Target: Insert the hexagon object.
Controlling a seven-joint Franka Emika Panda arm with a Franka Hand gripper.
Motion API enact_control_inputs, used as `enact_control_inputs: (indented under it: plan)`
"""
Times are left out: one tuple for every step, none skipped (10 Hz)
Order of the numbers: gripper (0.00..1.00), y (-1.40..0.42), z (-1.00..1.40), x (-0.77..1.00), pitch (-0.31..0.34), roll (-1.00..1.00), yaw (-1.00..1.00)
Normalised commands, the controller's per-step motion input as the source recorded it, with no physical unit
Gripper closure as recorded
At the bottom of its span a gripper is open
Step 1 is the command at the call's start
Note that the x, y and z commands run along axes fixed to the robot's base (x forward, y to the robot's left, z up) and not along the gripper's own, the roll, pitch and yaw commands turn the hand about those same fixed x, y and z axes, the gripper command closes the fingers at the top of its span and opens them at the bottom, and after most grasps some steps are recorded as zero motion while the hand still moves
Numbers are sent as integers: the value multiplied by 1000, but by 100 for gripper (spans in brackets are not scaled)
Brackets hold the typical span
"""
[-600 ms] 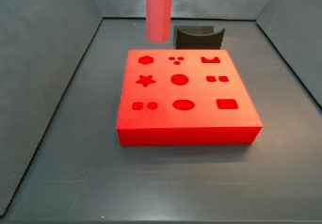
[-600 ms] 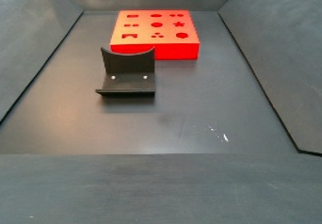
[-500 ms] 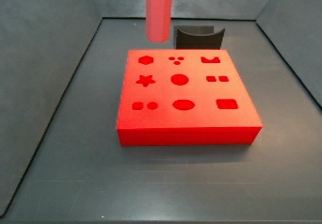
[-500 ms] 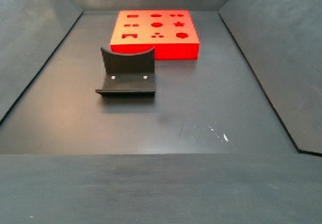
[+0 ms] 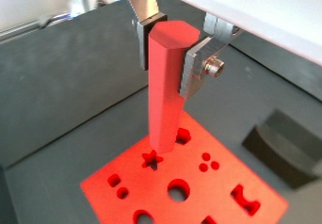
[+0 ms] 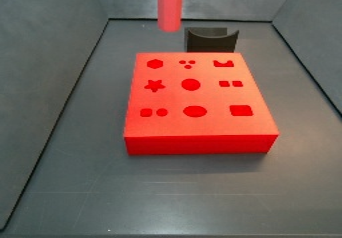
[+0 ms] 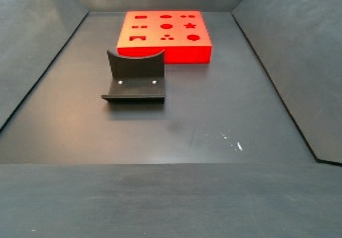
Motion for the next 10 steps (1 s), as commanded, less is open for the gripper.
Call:
enact_control_inputs:
  plan:
    - [100,0,0,0,-80,89,1000]
    - [100,0,0,0,-97,93,1000]
    - [100,0,0,0,-109,99,1000]
    - [100,-3,0,0,-144,97,1000]
    - [100,-20,-14,0,-187,111,989]
    - [100,-26,0,0,-211,243,889]
    - [100,9,0,103,0,326,697]
    - [100,251,-160,183,1,273,294]
    - [100,320,-380,86,0,219,183]
    - [100,217,-309,23,-4,104,0]
